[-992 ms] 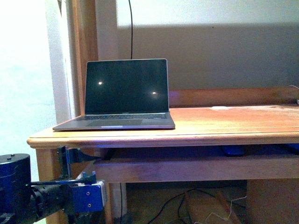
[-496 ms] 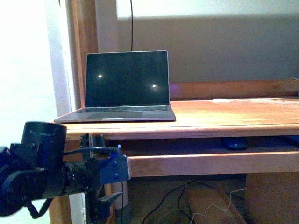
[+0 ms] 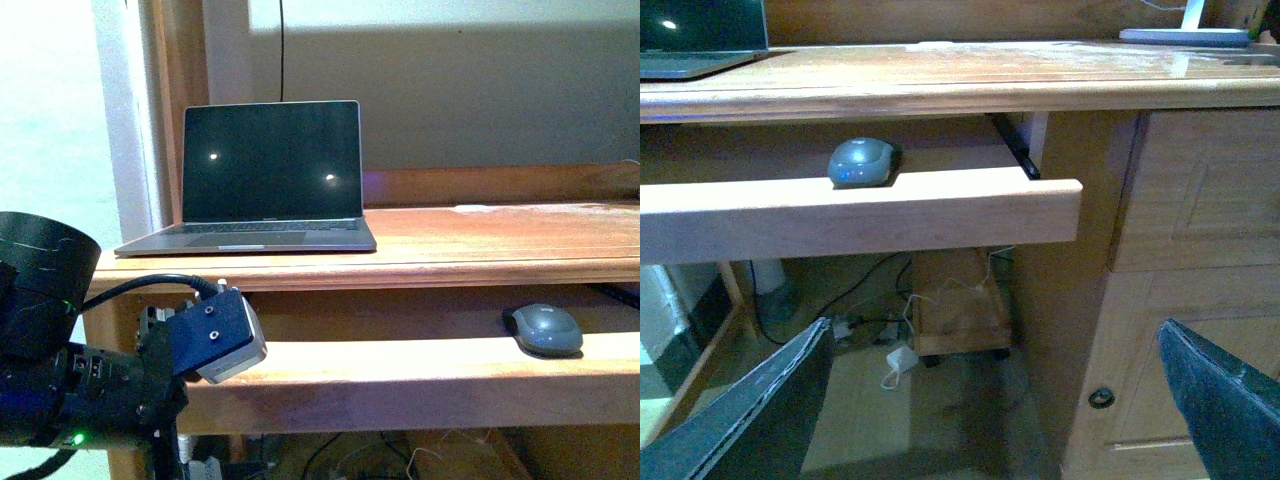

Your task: Place mouse

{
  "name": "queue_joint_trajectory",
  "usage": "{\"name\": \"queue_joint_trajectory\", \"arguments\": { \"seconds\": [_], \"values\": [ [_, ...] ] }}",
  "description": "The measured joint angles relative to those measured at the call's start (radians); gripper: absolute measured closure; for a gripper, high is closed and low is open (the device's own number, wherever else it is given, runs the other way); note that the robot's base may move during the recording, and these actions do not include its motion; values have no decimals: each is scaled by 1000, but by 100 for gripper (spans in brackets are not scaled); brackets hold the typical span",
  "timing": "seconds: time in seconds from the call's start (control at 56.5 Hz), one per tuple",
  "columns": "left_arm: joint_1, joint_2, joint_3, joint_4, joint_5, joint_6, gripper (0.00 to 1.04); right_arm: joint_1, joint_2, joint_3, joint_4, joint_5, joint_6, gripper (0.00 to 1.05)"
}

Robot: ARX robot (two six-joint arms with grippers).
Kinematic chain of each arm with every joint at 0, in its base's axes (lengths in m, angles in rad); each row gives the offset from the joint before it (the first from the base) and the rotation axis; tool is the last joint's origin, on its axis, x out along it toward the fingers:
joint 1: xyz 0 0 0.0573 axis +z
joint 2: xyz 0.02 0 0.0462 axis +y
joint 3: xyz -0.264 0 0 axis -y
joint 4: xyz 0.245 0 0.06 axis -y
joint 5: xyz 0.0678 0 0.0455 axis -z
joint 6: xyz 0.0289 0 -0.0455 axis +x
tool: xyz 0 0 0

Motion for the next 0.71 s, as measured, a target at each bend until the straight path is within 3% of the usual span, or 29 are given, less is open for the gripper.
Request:
{"name": "queue_joint_trajectory", "arguments": {
  "seconds": [0.124,0.354,0.443,0.531,0.708],
  "values": [
    [-32,-88,-102,122,113,-349,8,0,0,0,0,0,0,7],
    [-35,-175,-182,438,83,-917,8,0,0,0,0,0,0,7],
    [-32,-247,-185,542,9,-1141,8,0,0,0,0,0,0,7],
    [-32,-323,-188,525,-103,-1247,8,0,0,0,0,0,0,7],
    [-52,-480,-288,420,-444,-1175,8,0,0,0,0,0,0,7]
  ]
}}
